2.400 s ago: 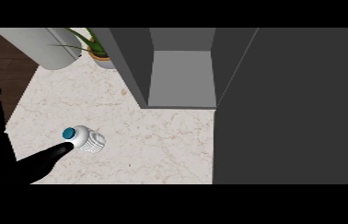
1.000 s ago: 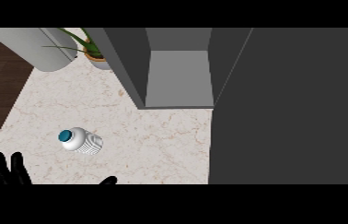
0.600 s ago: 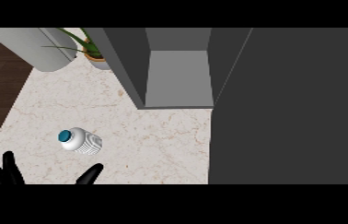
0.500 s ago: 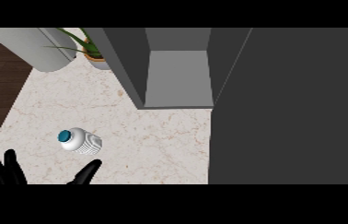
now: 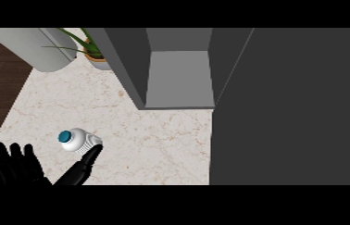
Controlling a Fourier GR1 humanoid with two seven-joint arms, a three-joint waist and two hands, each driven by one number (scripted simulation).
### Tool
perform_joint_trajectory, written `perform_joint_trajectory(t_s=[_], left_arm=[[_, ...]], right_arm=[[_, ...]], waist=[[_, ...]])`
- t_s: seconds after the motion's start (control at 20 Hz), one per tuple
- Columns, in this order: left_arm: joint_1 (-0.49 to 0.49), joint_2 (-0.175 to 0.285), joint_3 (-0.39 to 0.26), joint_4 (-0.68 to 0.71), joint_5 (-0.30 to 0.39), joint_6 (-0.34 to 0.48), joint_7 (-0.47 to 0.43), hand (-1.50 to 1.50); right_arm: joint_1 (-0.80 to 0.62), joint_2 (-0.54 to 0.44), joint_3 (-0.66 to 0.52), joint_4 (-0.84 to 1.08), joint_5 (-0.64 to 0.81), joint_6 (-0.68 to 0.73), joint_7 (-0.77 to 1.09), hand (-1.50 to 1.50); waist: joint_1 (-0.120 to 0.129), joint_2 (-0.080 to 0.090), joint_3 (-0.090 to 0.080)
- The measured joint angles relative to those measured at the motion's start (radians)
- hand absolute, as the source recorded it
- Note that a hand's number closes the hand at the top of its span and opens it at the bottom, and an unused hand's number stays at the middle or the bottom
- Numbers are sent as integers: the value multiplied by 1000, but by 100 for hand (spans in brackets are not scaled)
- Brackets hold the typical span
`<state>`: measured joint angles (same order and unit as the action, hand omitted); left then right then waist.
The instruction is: Pick up the bottled water, place it into the cabinet and close the cabinet
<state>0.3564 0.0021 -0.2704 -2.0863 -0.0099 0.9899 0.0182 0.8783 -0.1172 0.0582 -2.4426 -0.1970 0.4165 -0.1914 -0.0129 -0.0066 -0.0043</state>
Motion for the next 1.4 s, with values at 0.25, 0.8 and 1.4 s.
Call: perform_joint_trajectory(t_s=[0.25, 0.8, 1.4], left_arm=[[-14, -1, 94, 142, 178, -83, -145, -150], [-72, -2, 257, 507, 510, -317, -497, -150], [-233, 6, 387, 931, 669, -486, -760, -150]], right_arm=[[58, -7, -16, 3, 2, 31, -62, -150], [147, -16, -43, 2, 3, 71, -146, -150], [194, -29, -110, 8, -7, 111, -201, -150]], waist=[[0, 1, 0], [1, 4, 1], [-2, 8, 2]])
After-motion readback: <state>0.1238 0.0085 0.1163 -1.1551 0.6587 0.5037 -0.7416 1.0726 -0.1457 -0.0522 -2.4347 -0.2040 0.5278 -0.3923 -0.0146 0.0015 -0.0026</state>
